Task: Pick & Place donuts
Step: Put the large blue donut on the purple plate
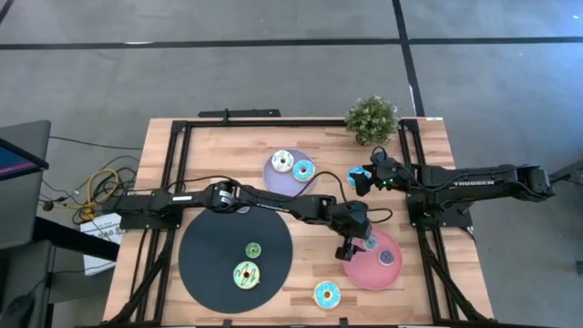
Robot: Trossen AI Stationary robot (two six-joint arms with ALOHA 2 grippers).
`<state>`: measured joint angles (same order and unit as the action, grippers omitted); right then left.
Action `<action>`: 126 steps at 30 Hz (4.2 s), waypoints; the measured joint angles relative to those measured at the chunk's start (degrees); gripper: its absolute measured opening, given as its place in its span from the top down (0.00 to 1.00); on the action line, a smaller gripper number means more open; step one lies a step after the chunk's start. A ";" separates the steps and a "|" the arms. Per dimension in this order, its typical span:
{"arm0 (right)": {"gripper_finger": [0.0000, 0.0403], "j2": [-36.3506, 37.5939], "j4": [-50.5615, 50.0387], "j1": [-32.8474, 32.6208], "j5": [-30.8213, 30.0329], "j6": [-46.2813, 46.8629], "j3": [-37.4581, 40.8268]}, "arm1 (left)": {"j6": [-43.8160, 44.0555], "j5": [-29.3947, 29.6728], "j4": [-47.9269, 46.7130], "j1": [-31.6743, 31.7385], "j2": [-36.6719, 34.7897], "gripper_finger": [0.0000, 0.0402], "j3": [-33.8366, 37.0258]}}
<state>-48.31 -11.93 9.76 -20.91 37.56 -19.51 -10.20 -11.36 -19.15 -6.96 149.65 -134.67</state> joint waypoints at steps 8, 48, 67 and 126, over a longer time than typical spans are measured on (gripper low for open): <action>0.26 0.00 -1.10 0.00 0.00 -0.02 0.02 | 1.98 2.32 -9.58 -0.11 -4.67 0.35 -0.04; 0.26 0.00 4.49 -6.29 1.31 0.98 0.02 | 13.51 13.26 12.38 3.27 -56.14 0.99 75.30; 0.26 -12.97 -25.72 -3.01 3.05 3.42 -20.15 | 10.49 14.21 14.85 17.93 -108.24 1.00 111.06; 0.59 -35.02 -22.06 16.56 16.48 -7.61 -21.04 | 11.94 12.21 13.48 19.43 -112.64 1.00 113.42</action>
<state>-83.33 -34.00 26.32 -4.43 29.95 -40.54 1.74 0.85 -5.67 12.47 37.01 -21.26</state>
